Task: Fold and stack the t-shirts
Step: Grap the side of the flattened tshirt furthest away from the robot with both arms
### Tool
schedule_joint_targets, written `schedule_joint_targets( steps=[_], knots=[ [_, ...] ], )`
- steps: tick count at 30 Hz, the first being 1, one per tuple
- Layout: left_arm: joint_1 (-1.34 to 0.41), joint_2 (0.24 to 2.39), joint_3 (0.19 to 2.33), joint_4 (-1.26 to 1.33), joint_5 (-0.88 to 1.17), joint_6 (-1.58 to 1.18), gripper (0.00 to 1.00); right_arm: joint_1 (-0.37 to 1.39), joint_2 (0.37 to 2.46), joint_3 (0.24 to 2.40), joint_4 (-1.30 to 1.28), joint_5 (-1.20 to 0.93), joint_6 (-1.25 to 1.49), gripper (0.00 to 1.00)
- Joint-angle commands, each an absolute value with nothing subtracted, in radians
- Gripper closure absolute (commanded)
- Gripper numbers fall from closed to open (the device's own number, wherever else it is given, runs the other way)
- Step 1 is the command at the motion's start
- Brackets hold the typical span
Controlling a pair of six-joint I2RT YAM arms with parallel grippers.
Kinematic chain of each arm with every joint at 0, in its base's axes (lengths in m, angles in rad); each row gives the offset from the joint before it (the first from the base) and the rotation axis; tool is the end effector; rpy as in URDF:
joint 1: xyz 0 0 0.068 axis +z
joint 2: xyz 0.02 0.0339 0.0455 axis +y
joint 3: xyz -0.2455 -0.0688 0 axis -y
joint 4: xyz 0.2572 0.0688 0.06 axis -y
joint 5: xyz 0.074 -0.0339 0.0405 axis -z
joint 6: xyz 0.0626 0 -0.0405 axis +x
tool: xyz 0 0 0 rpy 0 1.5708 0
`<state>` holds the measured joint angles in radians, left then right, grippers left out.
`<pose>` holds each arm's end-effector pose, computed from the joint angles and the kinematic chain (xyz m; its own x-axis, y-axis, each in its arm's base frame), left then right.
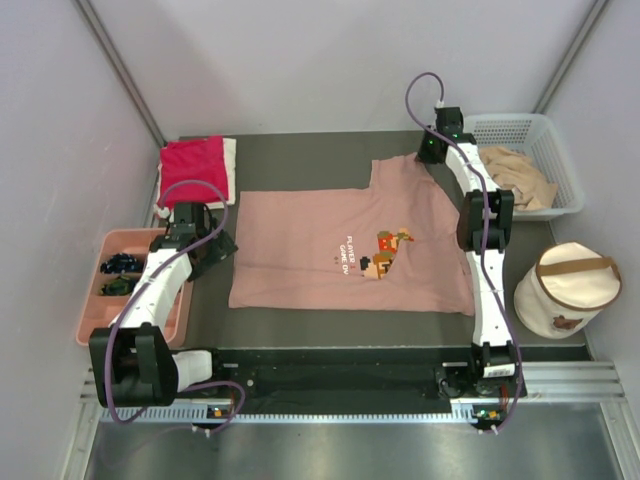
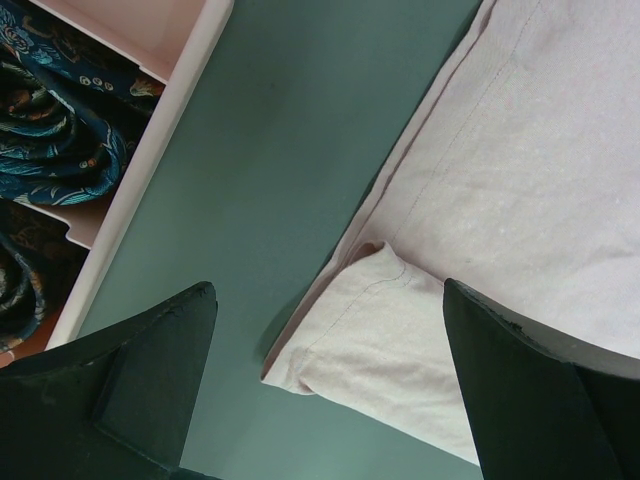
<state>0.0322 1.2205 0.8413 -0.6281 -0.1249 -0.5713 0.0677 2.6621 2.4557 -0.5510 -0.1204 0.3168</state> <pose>0.2692 0.0165 0.1896 -0.6575 -0.5580 -0.5063 -0.5397 0.8177 -0.2002 0.5989 0.0481 0.1392 -0.6994 0.2626 -0.6648 0.0670 0.9501 0.3048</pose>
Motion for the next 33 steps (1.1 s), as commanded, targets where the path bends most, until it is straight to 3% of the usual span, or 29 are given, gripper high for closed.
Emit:
schedule_joint_targets(
  steps=[1,4,16,33],
  knots=[
    [0.038,1.207,0.828,-0.611,-0.143,-0.571,0.01,0.066,2.674,2.485,-0.551,-0.13,0.313,0.92],
    [0.038,1.209,0.827,-0.611,-0.143,-0.571,0.01,0.064,2.668,2.476,-0.548,-0.13,0.314,1.0],
    [0.037,1.261,0.88,-0.523,-0.108,-0.554,0.01,0.066,2.537,2.347,-0.486,-0.121,0.284,1.0],
    [0.037,1.801,1.301,-0.321,-0.06,-0.518,0.01,0.066,2.479,2.263,-0.48,-0.149,0.278,1.0]
  ],
)
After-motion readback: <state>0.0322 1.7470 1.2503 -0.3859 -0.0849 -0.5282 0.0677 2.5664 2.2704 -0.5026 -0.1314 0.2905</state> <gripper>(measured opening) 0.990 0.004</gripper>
